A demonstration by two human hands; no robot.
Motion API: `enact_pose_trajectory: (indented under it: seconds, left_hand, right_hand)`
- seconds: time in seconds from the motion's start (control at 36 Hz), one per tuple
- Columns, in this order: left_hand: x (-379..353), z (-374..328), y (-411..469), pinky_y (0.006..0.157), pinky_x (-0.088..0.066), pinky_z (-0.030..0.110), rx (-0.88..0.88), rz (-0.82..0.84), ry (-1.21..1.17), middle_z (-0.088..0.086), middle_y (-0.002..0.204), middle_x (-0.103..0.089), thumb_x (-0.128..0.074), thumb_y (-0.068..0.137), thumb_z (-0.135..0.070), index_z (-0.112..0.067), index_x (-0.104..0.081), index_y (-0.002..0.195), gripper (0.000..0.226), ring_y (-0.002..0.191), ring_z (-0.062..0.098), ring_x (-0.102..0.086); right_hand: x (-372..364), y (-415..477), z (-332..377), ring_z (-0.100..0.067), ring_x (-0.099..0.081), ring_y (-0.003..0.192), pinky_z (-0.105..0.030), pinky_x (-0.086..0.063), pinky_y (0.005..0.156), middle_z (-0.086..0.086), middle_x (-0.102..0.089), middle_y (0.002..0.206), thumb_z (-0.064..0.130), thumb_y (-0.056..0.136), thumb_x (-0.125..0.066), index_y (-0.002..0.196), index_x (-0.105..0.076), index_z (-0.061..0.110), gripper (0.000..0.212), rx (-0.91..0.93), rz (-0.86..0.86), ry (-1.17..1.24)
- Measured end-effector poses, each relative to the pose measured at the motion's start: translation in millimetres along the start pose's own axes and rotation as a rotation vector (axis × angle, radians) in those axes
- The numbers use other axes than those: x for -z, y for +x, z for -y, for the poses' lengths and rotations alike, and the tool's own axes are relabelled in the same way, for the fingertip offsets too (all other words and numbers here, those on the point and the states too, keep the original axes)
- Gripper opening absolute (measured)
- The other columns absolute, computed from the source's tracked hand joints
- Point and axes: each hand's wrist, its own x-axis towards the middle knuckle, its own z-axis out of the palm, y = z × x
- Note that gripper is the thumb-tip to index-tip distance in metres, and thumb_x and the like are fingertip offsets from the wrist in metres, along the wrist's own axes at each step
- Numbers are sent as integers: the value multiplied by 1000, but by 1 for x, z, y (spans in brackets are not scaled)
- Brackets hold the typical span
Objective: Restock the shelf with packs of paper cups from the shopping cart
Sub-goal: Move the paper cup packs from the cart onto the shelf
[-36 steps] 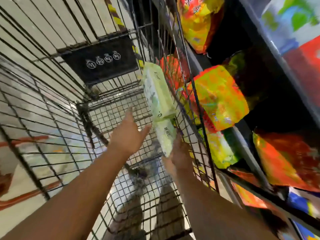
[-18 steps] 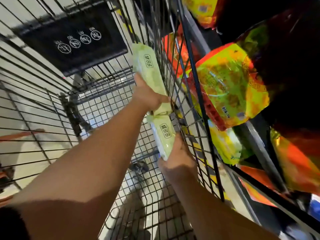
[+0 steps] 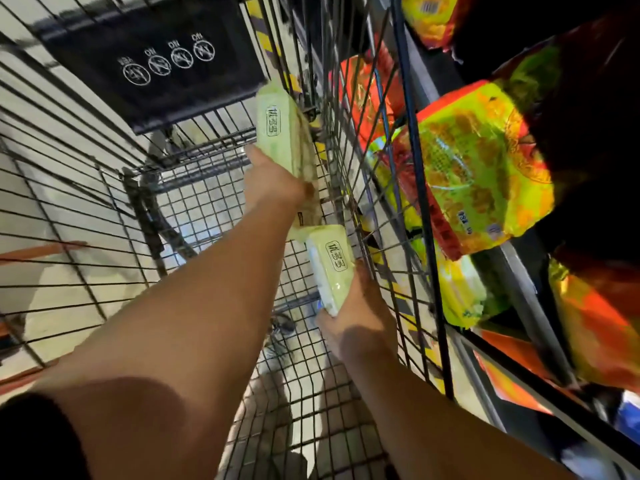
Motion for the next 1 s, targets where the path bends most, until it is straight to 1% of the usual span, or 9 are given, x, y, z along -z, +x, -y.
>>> enact_pose_trajectory:
  seconds: [0.14,0.28,0.5,0.56,0.64,0.78,0.89,0.94,1.0]
  left_hand:
    - [27,15,-4,78,-58,42,-63,77,63,3,114,-56,-90,73,-25,-20,-29,132,85,98,27,-60]
    - [67,38,-30,78,-59,46,-99,124,226,3,107,-58,-88,70,-22,-20,-34,131,81,93,30,-62]
    - [116,85,-103,79,-61,51,-48,61,218,4,109,-60,-91,66,-24,-21,-35,130,85,92,33,-64]
    - [126,96,-124,77,-61,51,-36,39,176,2,108,-61,-91,64,-25,-24,-37,123,81,90,31,-66]
    - [147,108,-153,79,-58,45,-9,4,109,-2,105,-59,-91,65,-28,-25,-37,127,83,89,29,-63]
    - [190,115,-195,66,-50,35,-15,-76,0,-11,87,-52,-90,68,-27,-26,-38,112,68,80,23,-57]
    - [229,103,-225,54,-33,27,-87,-150,-68,-5,96,-52,-90,69,-26,-18,-42,124,74,79,19,-51]
    - [247,99,-237,58,-36,28,-128,-149,-108,-7,96,-55,-90,69,-28,-24,-39,119,72,77,17,-53]
    - [266,98,-250,62,-42,29,-180,-135,-152,-8,95,-57,-91,67,-30,-29,-34,113,72,76,16,-57]
  right_hand:
    - [3,-1,5,-25,-59,109,-37,-55,86,-5,-51,132,46,78,-77,150,-2,32,105,-11,10,-40]
    - [10,-9,10,-27,-58,109,-37,-52,78,-9,-52,128,47,81,-73,150,-6,25,99,15,-21,-72]
    - [15,-26,35,-31,-59,100,-43,-58,75,-15,-52,123,27,73,-85,146,-17,22,100,70,26,-138]
    - [21,-32,46,-28,-61,98,-40,-60,71,-10,-54,119,21,73,-85,143,-24,25,93,45,74,-67]
    - [32,-46,59,-22,-62,96,-33,-59,66,0,-57,113,16,73,-83,131,-35,26,77,62,95,49]
    - [72,-77,81,-16,-53,86,-16,-39,55,6,-47,106,15,81,-81,129,-36,24,66,126,130,214]
    - [107,-113,104,-18,-56,95,-35,-54,80,3,-49,117,9,78,-83,131,-31,33,78,171,72,426]
    - [127,-135,116,-8,-57,85,-20,-53,71,1,-51,118,0,79,-80,131,-32,32,78,193,83,576]
    - [147,-162,126,4,-60,62,-7,-43,51,3,-55,99,-4,82,-76,120,-39,28,62,210,66,639]
